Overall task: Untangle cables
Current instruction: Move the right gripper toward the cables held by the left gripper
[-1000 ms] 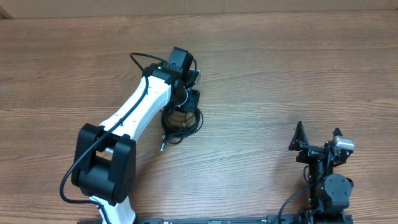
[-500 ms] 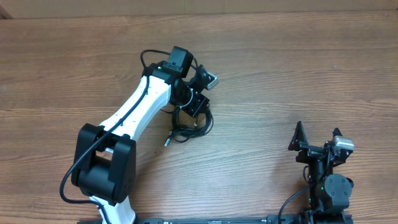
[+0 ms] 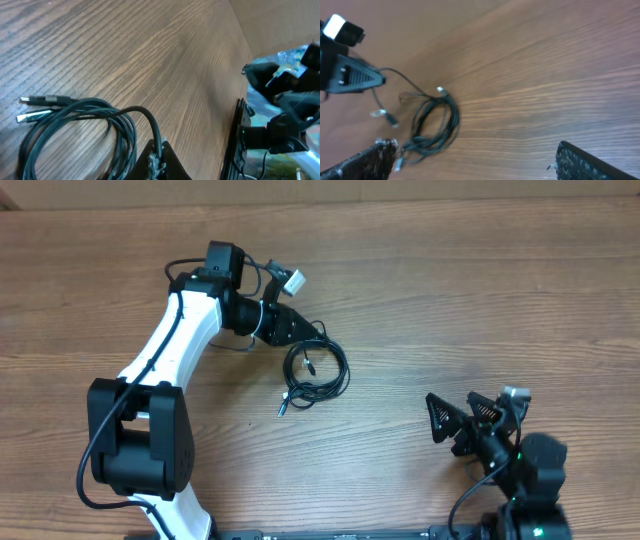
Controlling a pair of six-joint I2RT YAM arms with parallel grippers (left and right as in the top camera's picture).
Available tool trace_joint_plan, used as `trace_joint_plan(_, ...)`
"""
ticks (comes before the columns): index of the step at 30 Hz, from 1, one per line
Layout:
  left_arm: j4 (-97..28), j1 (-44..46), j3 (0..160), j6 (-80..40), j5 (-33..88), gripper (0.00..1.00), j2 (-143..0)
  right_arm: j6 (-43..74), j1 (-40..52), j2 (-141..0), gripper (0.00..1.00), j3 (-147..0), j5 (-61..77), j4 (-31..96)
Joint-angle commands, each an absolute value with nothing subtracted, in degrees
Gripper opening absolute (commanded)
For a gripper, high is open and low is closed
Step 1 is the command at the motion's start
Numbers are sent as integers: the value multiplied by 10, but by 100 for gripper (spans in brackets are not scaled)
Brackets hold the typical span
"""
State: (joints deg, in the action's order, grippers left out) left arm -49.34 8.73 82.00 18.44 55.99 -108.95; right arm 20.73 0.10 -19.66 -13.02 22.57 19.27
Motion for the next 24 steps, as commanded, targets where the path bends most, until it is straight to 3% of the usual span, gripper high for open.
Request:
trace_joint_plan(1,-492,90,818,208,558,4,-1090,212,4,-320,100,-257,290,234)
trace_joint_plan(5,-486,89,818,208,512,4,-1090,217,4,-494,100,-376,395,302)
trace_joint_plan(9,-486,89,818,208,504,4,-1090,323,4,-658,96,-405,564,245)
trace_joint_plan(11,-485,89,818,208,504,4,-1090,363,11,-711,80,-405,571,228)
trace_joint_plan(13,-485,89,818,209,504,4,-1090,390,28,-764,44,-405,571,213)
trace_joint_plan(14,-486,89,818,213,504,4,-1090,399,40,-788,34,-405,571,209)
trace_joint_plan(16,-486,89,818,214,504,4,-1090,418,67,-826,33,-405,572,189)
trace_joint_plan(18,-486,89,818,215,504,4,-1090,464,103,-865,44,-405,571,139)
trace_joint_plan(20,-486,89,818,215,504,4,-1090,512,135,-886,46,-405,565,75)
trace_joint_plan(24,-486,89,818,215,504,4,-1090,645,213,-896,50,-405,406,-5)
